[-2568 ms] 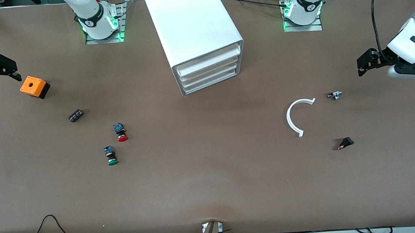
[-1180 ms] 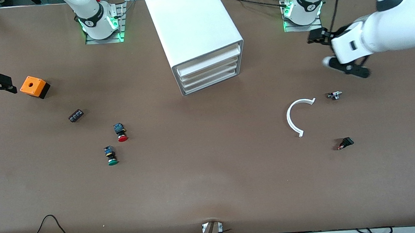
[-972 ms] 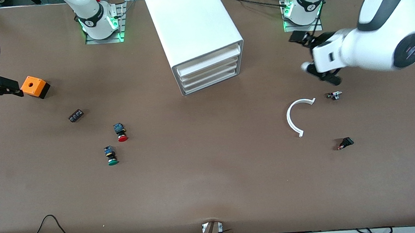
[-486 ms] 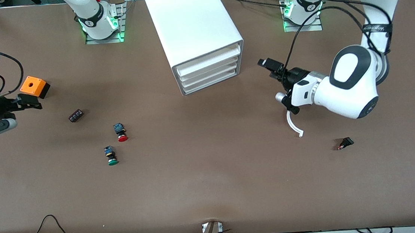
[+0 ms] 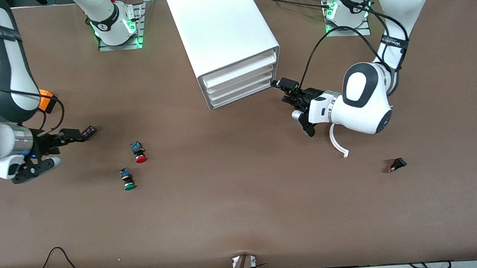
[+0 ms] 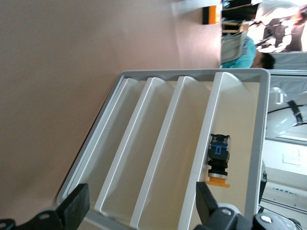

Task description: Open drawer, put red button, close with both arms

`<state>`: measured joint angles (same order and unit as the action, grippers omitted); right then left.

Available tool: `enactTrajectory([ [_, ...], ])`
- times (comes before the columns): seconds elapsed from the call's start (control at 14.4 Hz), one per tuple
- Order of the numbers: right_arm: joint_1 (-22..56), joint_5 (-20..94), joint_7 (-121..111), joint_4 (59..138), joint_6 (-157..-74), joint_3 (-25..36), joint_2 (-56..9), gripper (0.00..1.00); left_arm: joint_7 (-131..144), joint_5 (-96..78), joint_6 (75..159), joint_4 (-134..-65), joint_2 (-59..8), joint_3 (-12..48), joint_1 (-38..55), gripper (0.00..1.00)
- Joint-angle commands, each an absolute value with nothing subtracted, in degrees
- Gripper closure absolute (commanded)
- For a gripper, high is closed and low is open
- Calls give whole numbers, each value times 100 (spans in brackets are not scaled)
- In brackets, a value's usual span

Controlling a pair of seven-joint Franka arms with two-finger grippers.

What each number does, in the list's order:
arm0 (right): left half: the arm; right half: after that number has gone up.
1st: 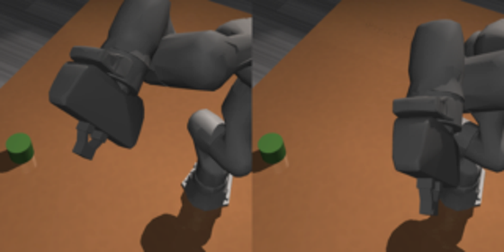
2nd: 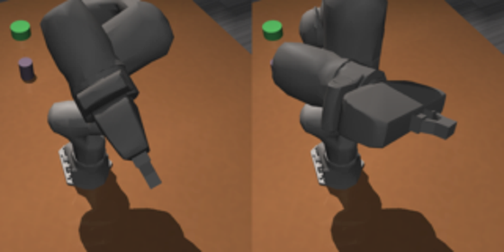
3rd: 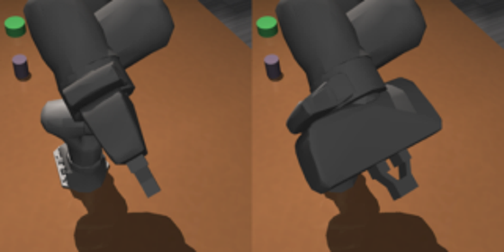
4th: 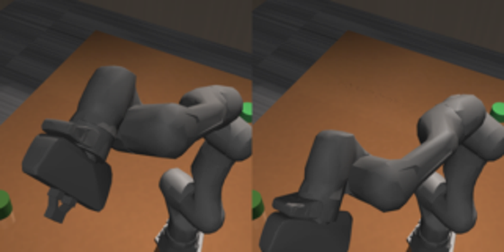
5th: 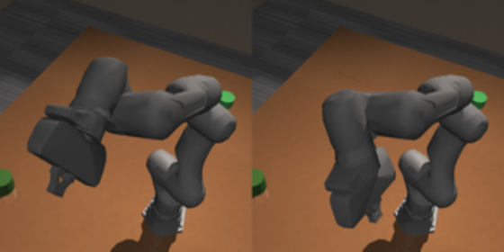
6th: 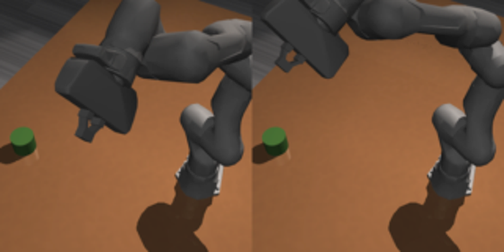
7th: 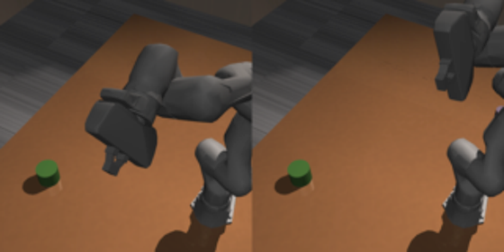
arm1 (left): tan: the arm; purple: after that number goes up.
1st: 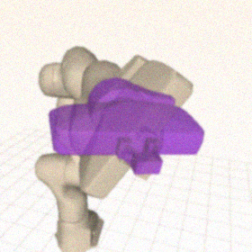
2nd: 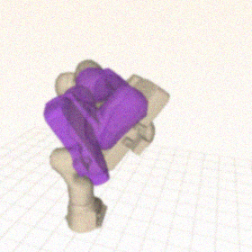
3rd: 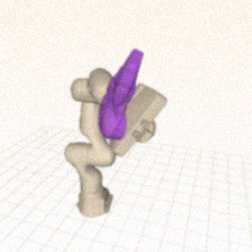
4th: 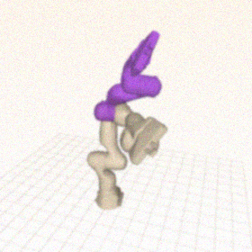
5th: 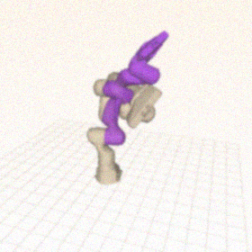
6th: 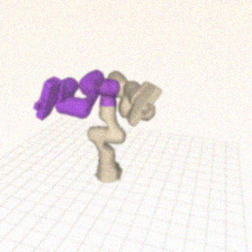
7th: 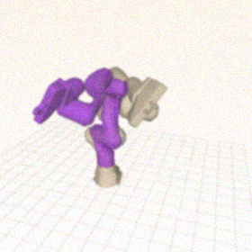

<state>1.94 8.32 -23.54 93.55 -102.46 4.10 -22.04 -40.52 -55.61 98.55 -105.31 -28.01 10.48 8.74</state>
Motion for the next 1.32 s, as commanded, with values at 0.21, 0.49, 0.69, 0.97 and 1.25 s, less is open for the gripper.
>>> enactTrajectory([
  [0.21,474,958,-2408,9220,-10581,343,-2610,0,-5088,-6406,10537,-11425,-2619,1185,879,4],
  [0.49,825,949,-2364,9229,-11073,343,-2865,0,-5098,-6820,10916,-11838,-2523,1643,844,12],
  [0.69,1080,975,-2329,9237,-11495,343,-3075,0,-5098,-6820,10881,-11944,-2435,1661,844,17],
  [0.97,1151,984,-2232,9369,-11742,343,-3348,0,-5098,-6864,10881,-12137,-2364,1924,809,37],
  [1.25,1151,984,-2426,10166,-12592,308,-3279,0,-5098,-6873,10881,-12225,-2364,1942,844,43],
])
